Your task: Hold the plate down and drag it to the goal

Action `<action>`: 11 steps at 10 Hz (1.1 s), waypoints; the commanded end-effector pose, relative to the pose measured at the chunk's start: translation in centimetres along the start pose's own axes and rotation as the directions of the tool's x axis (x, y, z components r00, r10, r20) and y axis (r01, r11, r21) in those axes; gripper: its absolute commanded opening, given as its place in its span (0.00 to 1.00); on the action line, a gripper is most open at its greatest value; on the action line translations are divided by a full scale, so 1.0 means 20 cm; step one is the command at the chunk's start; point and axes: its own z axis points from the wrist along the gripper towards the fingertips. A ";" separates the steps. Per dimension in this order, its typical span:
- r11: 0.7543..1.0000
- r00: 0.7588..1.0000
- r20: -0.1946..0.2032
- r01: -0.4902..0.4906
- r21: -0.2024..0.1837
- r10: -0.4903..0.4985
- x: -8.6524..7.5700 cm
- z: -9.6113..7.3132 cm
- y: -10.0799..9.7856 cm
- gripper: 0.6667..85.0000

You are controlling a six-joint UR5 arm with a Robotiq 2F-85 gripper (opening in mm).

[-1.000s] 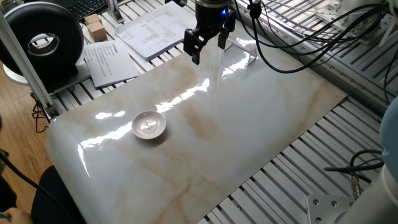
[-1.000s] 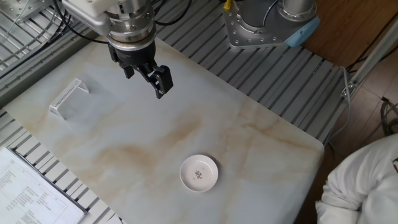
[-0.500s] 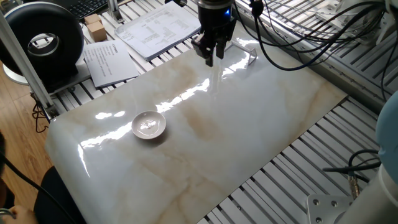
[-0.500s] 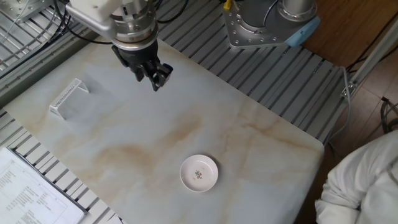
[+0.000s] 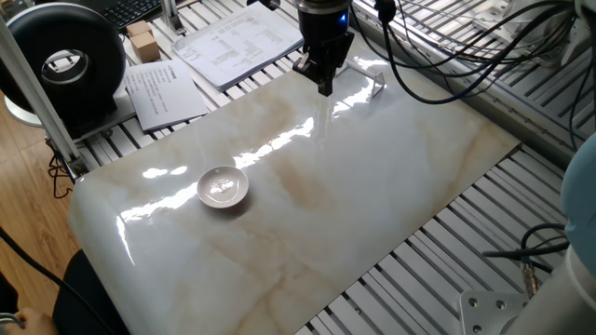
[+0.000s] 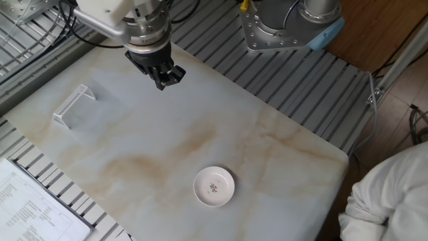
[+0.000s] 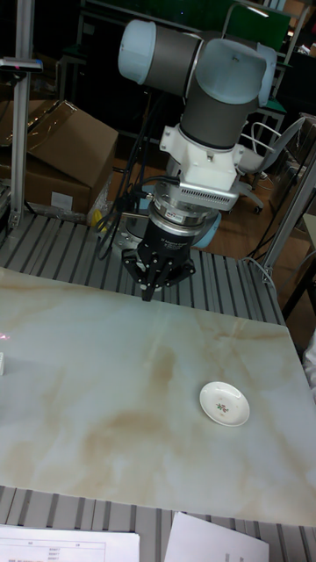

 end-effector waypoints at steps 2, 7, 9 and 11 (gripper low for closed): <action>1.000 1.000 -0.002 0.018 -0.001 -0.018 0.00 -0.01 0.00 0.01; 1.000 1.000 -0.023 0.014 -0.001 -0.014 0.00 -0.05 0.02 0.01; 1.000 1.000 -0.019 0.018 -0.011 -0.018 -0.01 -0.06 0.03 0.01; 1.000 1.000 -0.014 0.018 -0.018 -0.018 -0.01 -0.06 0.03 0.01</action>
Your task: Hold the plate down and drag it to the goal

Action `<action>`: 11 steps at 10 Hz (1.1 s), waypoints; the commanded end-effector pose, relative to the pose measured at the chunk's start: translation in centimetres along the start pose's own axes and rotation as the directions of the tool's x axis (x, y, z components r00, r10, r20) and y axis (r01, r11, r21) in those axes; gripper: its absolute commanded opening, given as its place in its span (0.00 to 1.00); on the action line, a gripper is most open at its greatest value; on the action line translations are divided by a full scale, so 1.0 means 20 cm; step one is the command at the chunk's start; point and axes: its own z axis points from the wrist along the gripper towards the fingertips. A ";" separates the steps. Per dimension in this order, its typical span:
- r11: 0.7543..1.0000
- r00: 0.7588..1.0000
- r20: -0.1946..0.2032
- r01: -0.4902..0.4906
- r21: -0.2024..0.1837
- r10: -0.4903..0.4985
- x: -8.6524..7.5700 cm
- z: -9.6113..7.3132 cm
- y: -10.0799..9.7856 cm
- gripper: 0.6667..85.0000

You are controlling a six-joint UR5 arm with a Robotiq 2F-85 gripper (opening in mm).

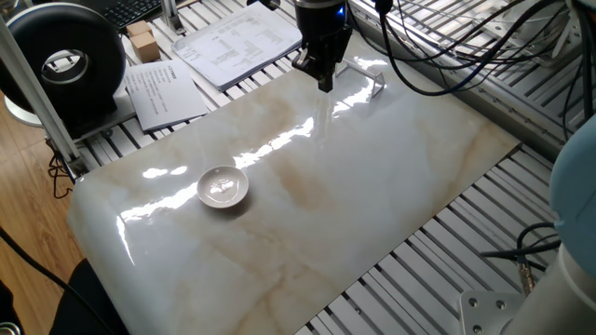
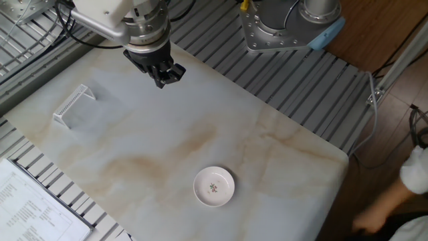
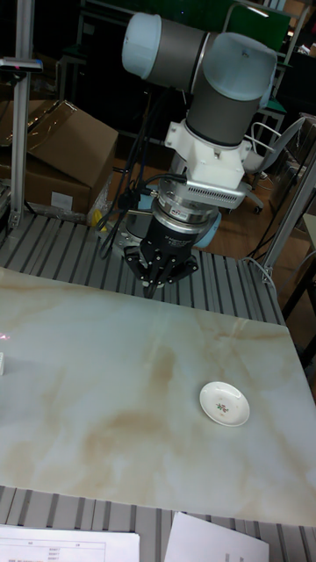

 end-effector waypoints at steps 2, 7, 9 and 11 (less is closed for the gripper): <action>0.998 1.000 0.010 -0.025 -0.061 0.025 -0.01 -0.01 0.06 0.01; 0.992 0.997 0.062 -0.028 -0.123 0.036 -0.08 -0.02 0.14 0.01; 0.987 0.992 0.125 0.001 -0.162 0.019 -0.16 -0.04 0.19 0.01; 0.983 0.984 0.174 0.002 -0.181 0.031 -0.22 -0.05 0.22 0.01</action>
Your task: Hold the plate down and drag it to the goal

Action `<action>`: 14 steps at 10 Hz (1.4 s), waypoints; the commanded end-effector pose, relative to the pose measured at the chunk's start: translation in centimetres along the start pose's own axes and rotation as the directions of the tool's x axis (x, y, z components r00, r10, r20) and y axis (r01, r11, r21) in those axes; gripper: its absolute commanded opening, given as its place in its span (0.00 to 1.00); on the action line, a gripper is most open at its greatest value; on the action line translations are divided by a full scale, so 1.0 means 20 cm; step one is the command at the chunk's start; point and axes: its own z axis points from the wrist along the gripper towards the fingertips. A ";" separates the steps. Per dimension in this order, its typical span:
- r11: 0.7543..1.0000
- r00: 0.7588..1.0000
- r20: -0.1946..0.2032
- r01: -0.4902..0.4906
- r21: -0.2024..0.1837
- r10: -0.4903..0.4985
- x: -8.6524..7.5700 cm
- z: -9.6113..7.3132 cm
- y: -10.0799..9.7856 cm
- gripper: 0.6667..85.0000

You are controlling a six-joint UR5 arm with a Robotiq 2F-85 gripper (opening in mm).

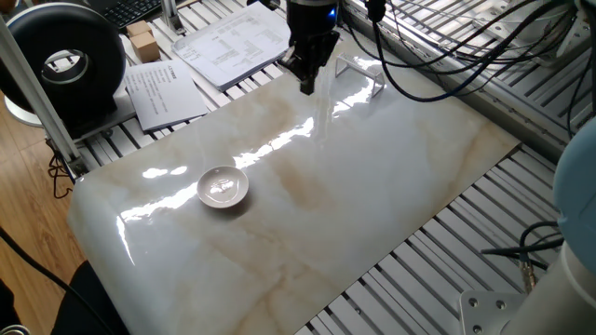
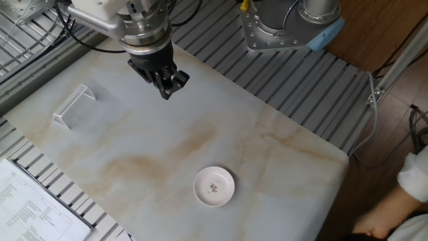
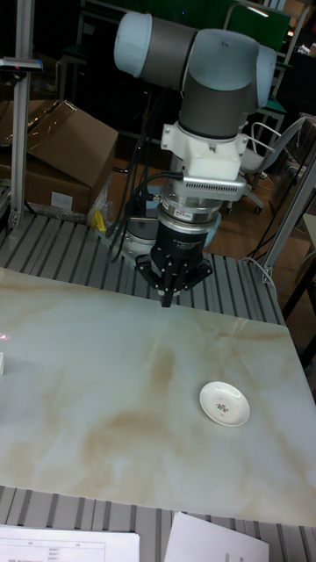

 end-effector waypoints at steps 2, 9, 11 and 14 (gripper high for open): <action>0.998 0.997 0.078 0.005 -0.056 0.000 -0.10 -0.01 0.07 0.04; 0.994 0.997 0.074 -0.009 -0.113 0.017 -0.21 0.07 0.23 0.42; 0.995 0.997 0.071 -0.031 -0.090 0.037 -0.24 0.11 0.22 0.42; 1.000 0.999 0.027 0.028 -0.010 -0.027 -0.18 0.11 0.12 0.43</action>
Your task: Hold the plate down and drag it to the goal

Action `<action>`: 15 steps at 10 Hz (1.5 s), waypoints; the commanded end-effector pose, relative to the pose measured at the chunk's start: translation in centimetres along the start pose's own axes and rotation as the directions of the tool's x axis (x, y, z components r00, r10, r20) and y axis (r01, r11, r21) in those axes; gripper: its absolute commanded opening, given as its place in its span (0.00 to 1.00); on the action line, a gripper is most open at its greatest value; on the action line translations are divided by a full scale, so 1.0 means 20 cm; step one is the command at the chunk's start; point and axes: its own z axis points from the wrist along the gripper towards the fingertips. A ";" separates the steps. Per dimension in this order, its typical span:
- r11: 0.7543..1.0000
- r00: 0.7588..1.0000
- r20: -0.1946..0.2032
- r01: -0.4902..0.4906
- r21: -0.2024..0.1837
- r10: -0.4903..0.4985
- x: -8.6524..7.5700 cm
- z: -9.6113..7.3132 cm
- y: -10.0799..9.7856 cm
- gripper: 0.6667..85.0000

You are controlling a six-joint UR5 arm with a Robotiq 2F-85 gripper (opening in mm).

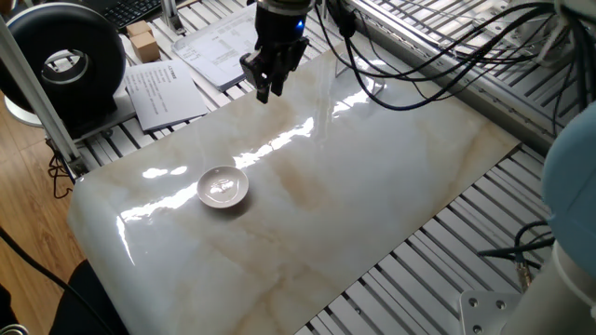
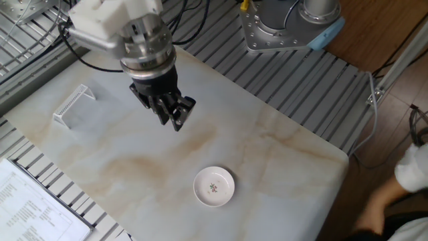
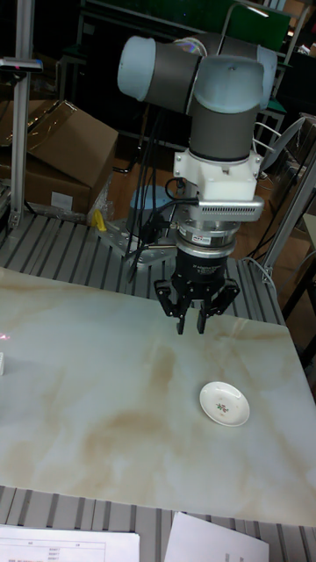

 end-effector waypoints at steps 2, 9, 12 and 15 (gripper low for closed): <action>0.994 0.999 -0.024 -0.044 0.098 0.046 0.01 0.07 -0.04 0.44; 0.999 1.000 -0.027 0.007 0.033 -0.006 -0.03 0.23 0.18 0.50; 0.994 0.999 -0.014 -0.040 0.100 0.042 -0.13 0.42 0.23 0.50; 0.998 0.997 -0.079 -0.013 0.064 0.018 -0.05 0.42 0.28 0.52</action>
